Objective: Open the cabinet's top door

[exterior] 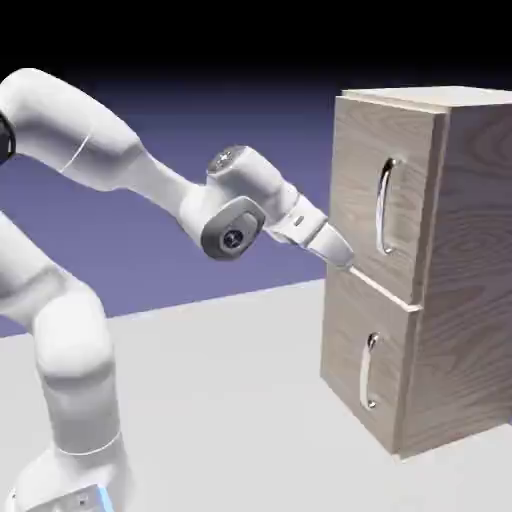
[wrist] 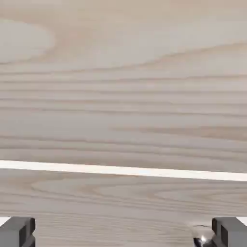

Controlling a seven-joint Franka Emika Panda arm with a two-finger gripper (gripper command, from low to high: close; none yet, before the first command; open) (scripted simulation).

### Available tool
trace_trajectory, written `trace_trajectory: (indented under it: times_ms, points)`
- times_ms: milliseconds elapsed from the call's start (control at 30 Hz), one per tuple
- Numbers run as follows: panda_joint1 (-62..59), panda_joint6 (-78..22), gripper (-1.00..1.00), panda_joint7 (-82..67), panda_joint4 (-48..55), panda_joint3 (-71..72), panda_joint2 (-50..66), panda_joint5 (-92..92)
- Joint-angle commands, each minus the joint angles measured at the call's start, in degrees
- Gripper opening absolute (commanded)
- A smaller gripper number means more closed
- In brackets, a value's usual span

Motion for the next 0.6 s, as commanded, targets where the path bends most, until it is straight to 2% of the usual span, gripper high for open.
trace_trajectory:
  times_ms: [0,567]
  points:
    - [0.7,-0.1,1.00,-0.9,0.2,-0.8,-0.4,-2.5]
    - [11.9,-2.2,1.00,-15.9,4.3,-15.0,-7.6,-44.9]
